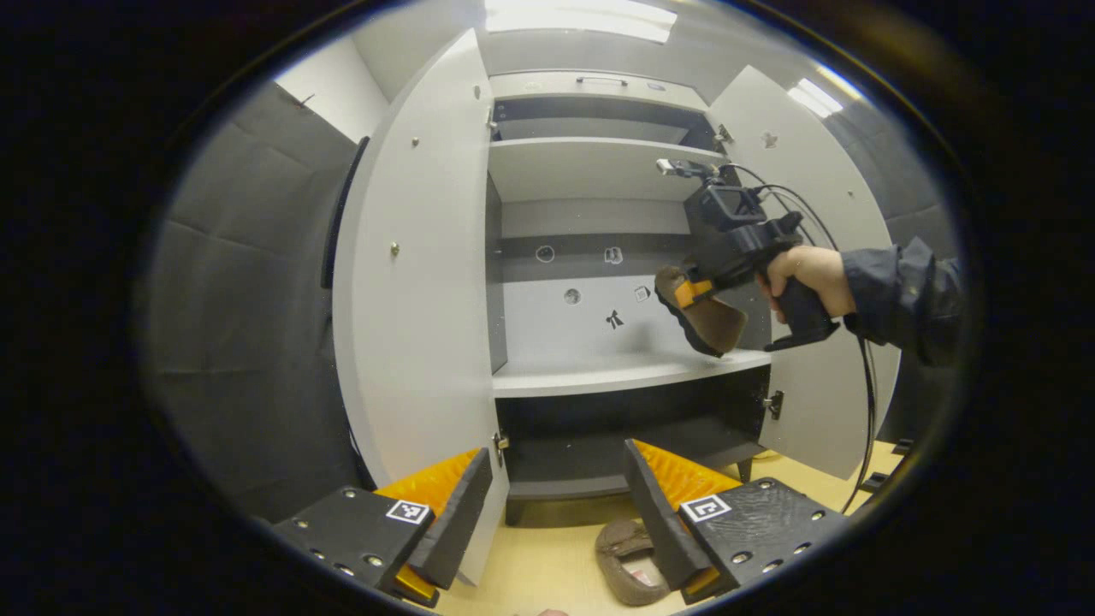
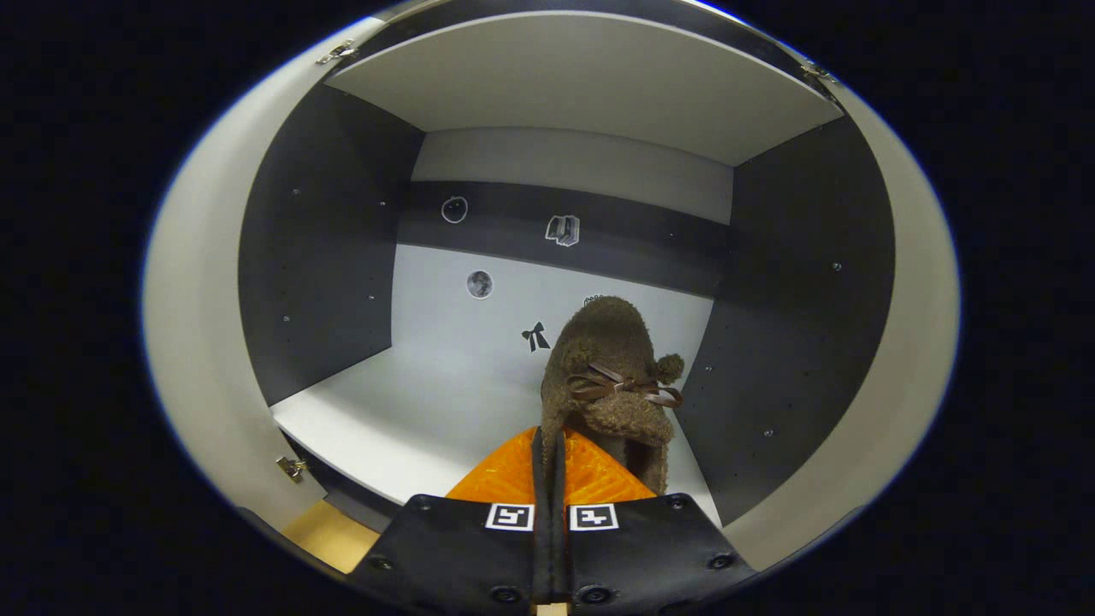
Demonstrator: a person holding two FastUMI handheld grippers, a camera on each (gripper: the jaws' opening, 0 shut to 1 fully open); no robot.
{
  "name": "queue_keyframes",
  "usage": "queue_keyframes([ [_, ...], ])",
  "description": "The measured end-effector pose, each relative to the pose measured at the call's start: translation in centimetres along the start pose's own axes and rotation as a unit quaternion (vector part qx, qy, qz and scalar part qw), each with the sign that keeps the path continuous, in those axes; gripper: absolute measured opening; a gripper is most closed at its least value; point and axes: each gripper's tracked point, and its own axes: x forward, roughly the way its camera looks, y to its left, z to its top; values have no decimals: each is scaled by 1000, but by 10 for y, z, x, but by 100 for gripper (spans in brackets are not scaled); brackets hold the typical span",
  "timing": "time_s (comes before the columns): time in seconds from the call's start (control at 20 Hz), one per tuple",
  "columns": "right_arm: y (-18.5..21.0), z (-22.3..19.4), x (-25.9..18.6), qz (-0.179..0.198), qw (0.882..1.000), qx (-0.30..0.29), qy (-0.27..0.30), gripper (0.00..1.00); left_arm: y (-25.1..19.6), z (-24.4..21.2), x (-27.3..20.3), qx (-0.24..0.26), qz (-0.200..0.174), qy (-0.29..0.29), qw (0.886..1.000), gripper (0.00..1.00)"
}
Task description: Grab one shoe with the right hand and put it into the shoe cabinet, grab the other shoe with the left hand and put it into the shoe cabinet; then close the right door with the right hand and the left door with the left hand.
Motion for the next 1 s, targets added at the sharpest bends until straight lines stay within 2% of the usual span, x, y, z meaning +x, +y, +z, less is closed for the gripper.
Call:
queue_keyframes([
  [0.35,-3,-15,48,-11,999,-14,40,0,-3,-8,7,-3,-5,7,1000,90],
  [0.45,-5,-15,56,-23,999,-19,43,4,-6,-10,9,-4,-7,11,1000,90],
  [0.5,-6,-15,58,-26,999,-16,44,7,-6,-10,9,-4,-7,10,1000,97],
  [0.55,-8,-14,60,-32,998,-14,44,8,-7,-9,11,-3,-8,10,1000,90],
  [0.7,-8,-7,58,-32,999,-3,32,30,-9,-10,13,-1,-10,10,1000,90],
  [0.75,-9,-4,54,-31,999,-1,24,41,-9,-10,14,0,-10,11,1000,97],
  [0.8,-9,0,49,-28,999,3,15,60,-9,-11,14,0,-10,13,1000,90],
  [0.95,-12,13,28,-28,999,29,-29,99,-9,-15,16,1,-10,17,1000,90],
  [1.0,-12,18,18,-25,998,39,-44,98,-8,-15,17,1,-9,18,1000,90],
])
